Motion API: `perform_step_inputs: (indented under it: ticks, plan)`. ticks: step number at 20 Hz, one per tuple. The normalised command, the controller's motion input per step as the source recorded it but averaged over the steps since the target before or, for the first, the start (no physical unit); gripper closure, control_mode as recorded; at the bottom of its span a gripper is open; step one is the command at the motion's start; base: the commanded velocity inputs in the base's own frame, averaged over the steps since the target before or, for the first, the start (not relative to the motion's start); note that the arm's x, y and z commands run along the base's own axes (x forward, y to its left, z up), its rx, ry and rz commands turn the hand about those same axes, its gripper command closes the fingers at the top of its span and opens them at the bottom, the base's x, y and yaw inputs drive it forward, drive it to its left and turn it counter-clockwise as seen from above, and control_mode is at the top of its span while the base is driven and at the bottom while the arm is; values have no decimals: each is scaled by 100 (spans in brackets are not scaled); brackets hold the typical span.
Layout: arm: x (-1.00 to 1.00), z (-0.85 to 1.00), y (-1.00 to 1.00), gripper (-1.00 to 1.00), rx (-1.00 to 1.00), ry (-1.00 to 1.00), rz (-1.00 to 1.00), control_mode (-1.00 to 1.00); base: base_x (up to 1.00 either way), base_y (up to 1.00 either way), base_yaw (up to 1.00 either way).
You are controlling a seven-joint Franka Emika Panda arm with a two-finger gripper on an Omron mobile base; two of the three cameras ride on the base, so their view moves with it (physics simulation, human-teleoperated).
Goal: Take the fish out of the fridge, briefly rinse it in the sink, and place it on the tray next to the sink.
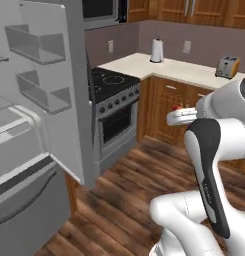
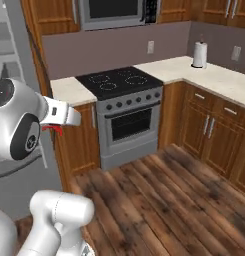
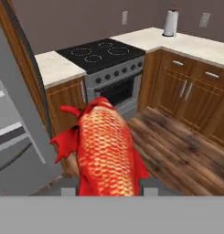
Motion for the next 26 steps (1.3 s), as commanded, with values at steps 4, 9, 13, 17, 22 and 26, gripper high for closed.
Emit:
perform_step_inputs:
  ticks: [4,9,13,17,22,26]
  plan:
    - [0,0,0,100,0,0,0,100,-5,0,-99]
    - [0,0,0,100,0,0,0,100,0,0,-100]
    - [0,0,0,100,0,0,0,100,58,2,-80]
    - [0,0,0,100,0,0,0,100,100,-2,-38]
    - [0,0,0,100,0,0,0,100,100,-27,-22]
    - [0,0,0,100,0,0,0,100,100,-40,-20]
